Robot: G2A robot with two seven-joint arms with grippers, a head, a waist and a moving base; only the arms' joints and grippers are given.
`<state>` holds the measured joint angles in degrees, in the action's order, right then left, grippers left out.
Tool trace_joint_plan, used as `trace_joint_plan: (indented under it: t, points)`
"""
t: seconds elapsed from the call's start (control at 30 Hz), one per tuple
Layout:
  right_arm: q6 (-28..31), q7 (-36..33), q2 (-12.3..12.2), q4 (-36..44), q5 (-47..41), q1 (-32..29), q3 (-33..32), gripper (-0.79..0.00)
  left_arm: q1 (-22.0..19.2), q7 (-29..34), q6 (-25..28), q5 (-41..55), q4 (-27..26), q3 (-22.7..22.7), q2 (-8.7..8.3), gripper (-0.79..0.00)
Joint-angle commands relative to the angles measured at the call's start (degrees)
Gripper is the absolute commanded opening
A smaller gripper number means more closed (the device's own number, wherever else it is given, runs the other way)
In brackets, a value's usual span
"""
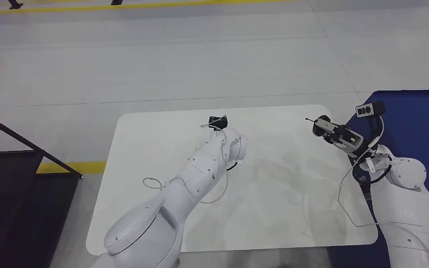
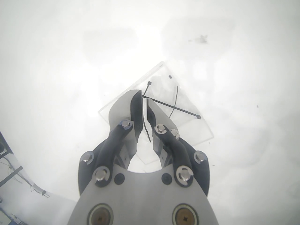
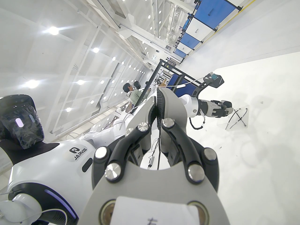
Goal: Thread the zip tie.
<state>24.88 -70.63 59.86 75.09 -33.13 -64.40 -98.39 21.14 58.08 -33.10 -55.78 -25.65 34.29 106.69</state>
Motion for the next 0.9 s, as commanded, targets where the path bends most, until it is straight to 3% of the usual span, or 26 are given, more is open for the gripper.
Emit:
trace_joint_plan:
  t: [0.0,0.07,0.17,0.6,0.77,0.83,0.87]
  points:
    - [0.0,0.0,0.0,0.0,0.0,0.0,0.0,-0.785,0.34,-0.07,0.63,-0.15,0.05,0.23,-0.02,-0.656]
    - [0.0,0.0,0.0,0.0,0.0,0.0,0.0,-0.785,0.59,-0.21,0.35,-0.99,0.43,0.09,0.04,-0.653]
    - [0.0,0.0,0.0,0.0,0.0,0.0,0.0,-0.785,0.81,-0.41,0.26,-1.42,0.78,0.26,0.18,-0.582]
    - [0.0,0.0,0.0,0.0,0.0,0.0,0.0,-0.785,0.59,0.07,2.32,-1.47,3.91,1.58,0.88,-0.52]
    - [0.0,0.0,0.0,0.0,0.0,0.0,0.0,-0.785,0.48,0.46,5.11,0.19,4.08,2.56,1.25,-0.634]
    - [0.0,0.0,0.0,0.0,0.0,0.0,0.0,-0.785,0.38,0.53,5.38,0.07,4.19,2.62,1.39,-0.785]
    - [0.0,0.0,0.0,0.0,0.0,0.0,0.0,-0.785,0.41,0.63,5.58,0.01,4.12,2.61,1.49,-0.785]
